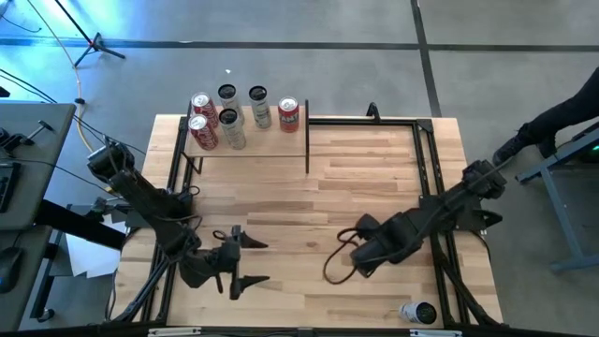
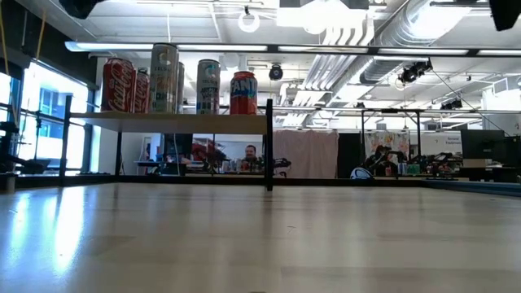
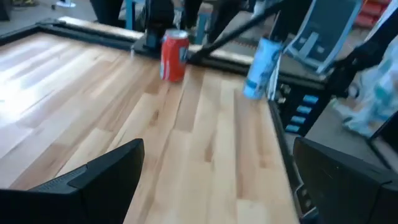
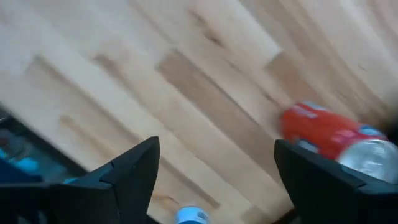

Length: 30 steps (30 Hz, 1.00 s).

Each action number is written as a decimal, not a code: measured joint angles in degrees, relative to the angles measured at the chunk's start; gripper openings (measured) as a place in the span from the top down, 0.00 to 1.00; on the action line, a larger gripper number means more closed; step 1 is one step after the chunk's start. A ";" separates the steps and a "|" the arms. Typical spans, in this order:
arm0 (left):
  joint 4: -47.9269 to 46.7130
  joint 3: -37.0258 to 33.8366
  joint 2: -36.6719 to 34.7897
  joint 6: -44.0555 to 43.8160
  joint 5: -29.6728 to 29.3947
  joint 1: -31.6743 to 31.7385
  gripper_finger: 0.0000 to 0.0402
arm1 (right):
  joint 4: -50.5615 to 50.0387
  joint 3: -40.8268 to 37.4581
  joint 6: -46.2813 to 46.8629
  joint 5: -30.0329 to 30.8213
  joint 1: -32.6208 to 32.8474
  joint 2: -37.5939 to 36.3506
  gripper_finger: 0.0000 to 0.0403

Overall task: Place canned beverage on shelf
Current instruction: Put the blue soda can on the shelf aligned with the other blue soda can

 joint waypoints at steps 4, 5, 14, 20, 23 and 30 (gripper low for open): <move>1.00 -0.05 -0.06 -2.16 -0.36 0.22 0.03 | 4.64 0.07 2.27 -3.82 2.96 0.00 0.25; 1.53 -0.05 -0.09 -2.75 -0.39 0.41 0.03 | 4.43 0.51 3.88 -6.26 4.18 0.03 0.25; 1.77 -0.05 -0.08 -6.03 1.19 -1.14 0.03 | -1.11 8.48 26.33 -9.54 17.87 0.02 0.25; 1.67 -0.05 -0.08 -6.36 1.09 -2.99 0.03 | -4.97 10.73 41.07 -10.00 25.05 0.00 0.25; 1.66 -0.05 -0.08 -6.36 1.09 -3.68 0.03 | -3.64 10.30 45.74 -10.11 27.47 0.37 0.25; 1.65 -0.05 -0.08 -6.28 1.07 -4.09 0.03 | 0.25 10.08 48.69 -11.35 29.79 3.53 0.25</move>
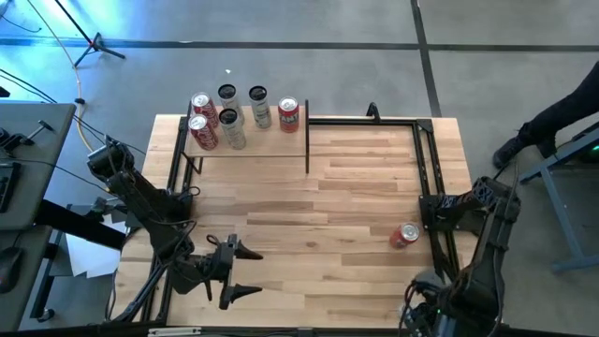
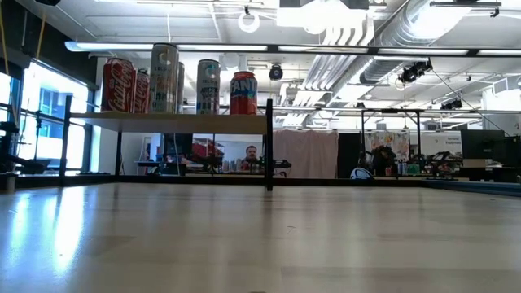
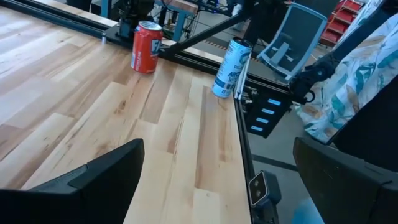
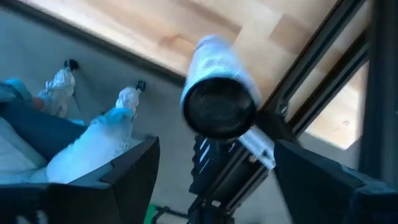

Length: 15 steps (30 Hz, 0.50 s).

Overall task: Place canned beverage on shelf
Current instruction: Put the blue soda can on the shelf aligned with the other blue soda can

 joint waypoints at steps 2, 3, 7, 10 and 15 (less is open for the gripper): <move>-0.03 0.00 0.00 0.03 0.00 0.02 0.03 | 1.86 0.00 -0.04 -0.64 -0.01 1.12 0.25; -0.08 0.00 0.00 0.03 0.00 0.02 0.03 | 2.27 0.00 -0.06 -0.72 -0.01 1.60 0.25; -0.20 0.00 0.00 0.09 0.00 0.02 0.03 | 3.79 0.00 -0.52 -0.93 -0.03 3.41 0.25; -0.26 0.02 0.00 0.41 0.00 0.02 0.03 | 4.38 -0.02 -0.30 -1.24 -0.03 4.11 0.25; -0.40 0.04 0.00 0.49 0.00 0.02 0.03 | 4.41 -0.04 -0.28 -1.33 -0.03 4.84 0.25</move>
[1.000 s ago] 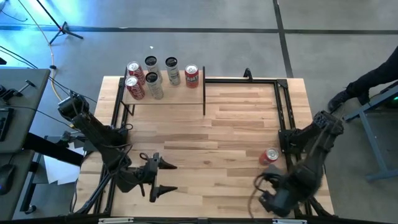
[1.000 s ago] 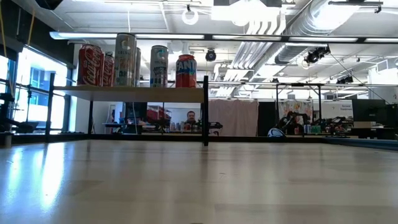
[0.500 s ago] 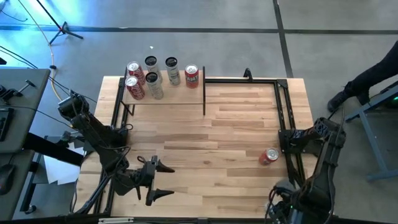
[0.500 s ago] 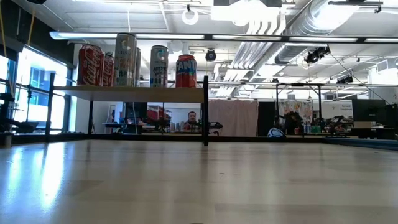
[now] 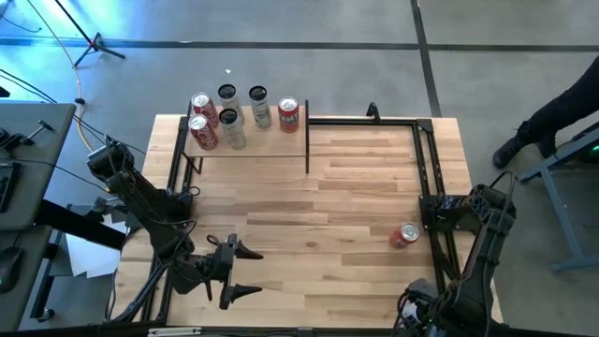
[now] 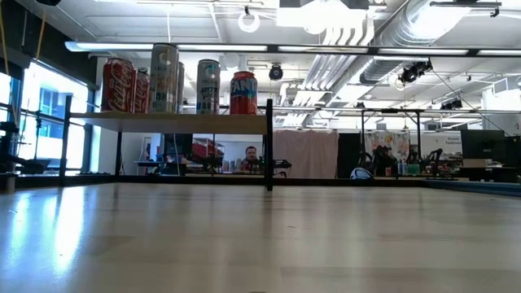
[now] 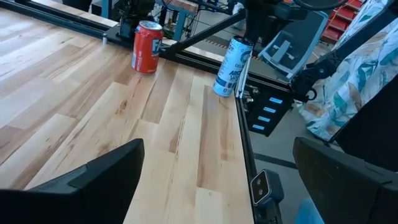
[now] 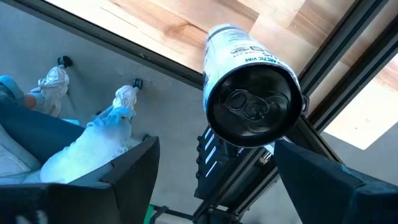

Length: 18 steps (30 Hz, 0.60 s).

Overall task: Place canned beverage on shelf
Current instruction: Put the blue soda can on the shelf aligned with the other blue soda can

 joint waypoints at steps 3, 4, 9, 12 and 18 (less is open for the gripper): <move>0.00 0.00 0.00 0.02 0.00 0.01 0.03 | -0.25 0.00 0.21 0.02 0.00 0.00 0.25; 0.01 0.00 0.00 0.04 0.00 0.03 0.03 | -0.61 0.00 0.22 0.02 0.00 0.00 0.25; 0.01 0.00 0.00 0.04 -0.02 0.09 0.03 | -1.00 -1.04 0.35 0.02 -0.02 0.00 0.25; 0.01 0.00 0.00 0.04 -0.02 0.09 0.03 | -0.94 -2.51 0.91 -0.51 -0.17 -0.02 0.25; 0.00 0.00 0.00 0.04 -0.01 0.09 0.03 | -2.72 -2.80 1.25 -0.64 -0.17 -0.02 0.25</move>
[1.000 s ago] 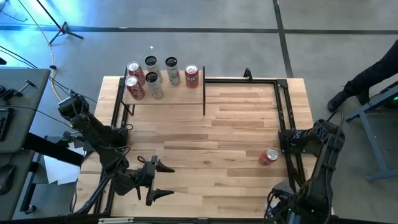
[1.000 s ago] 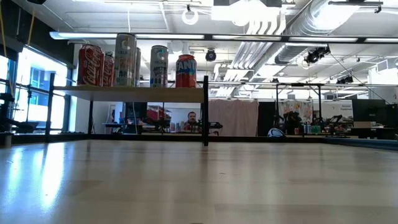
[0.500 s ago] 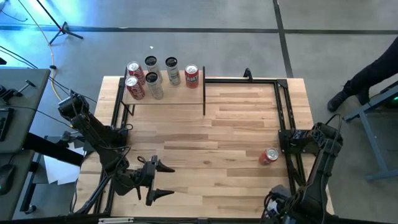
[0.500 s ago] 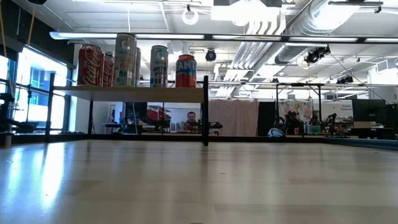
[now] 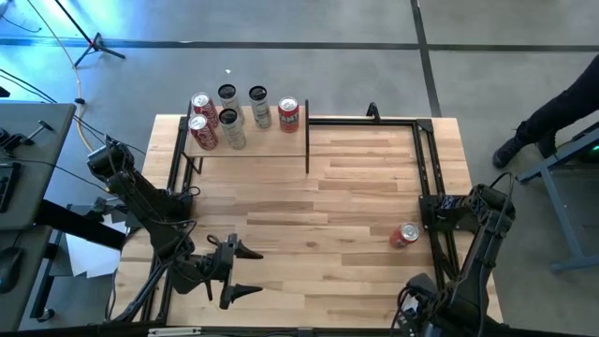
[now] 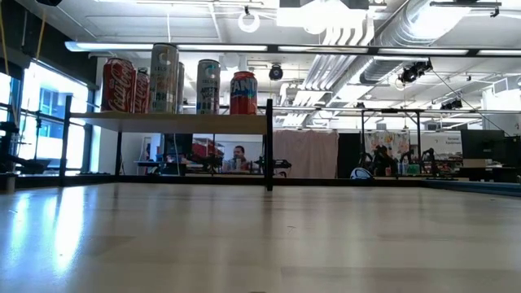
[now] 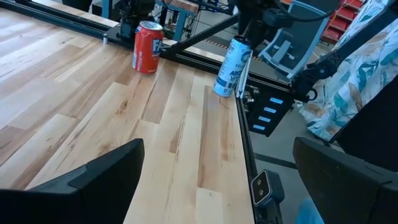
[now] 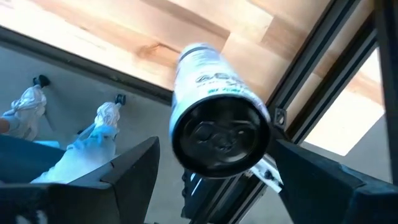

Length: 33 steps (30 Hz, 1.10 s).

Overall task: Place canned beverage on shelf
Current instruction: Put the blue soda can on the shelf aligned with the other blue soda can

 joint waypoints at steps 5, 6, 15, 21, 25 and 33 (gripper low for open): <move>-0.01 0.00 0.00 0.57 0.00 0.00 0.03 | -1.80 0.02 0.00 0.02 0.00 -0.01 0.25; -0.01 0.00 0.00 0.66 -0.01 0.00 0.03 | -2.08 0.00 0.00 0.04 0.00 -0.01 0.25; -0.01 0.00 0.00 0.68 0.00 0.00 0.03 | -1.56 0.02 0.08 0.11 0.00 0.00 0.25; -0.01 0.00 0.00 0.66 0.01 0.00 0.03 | -1.58 0.02 0.24 0.15 0.00 -0.02 0.25; -0.01 0.00 0.00 0.66 0.01 0.00 0.03 | -1.67 0.02 0.23 0.43 0.00 0.06 0.25; -0.01 0.00 0.00 0.63 0.03 -0.02 0.03 | -2.28 0.02 -1.36 0.20 -0.02 2.20 0.25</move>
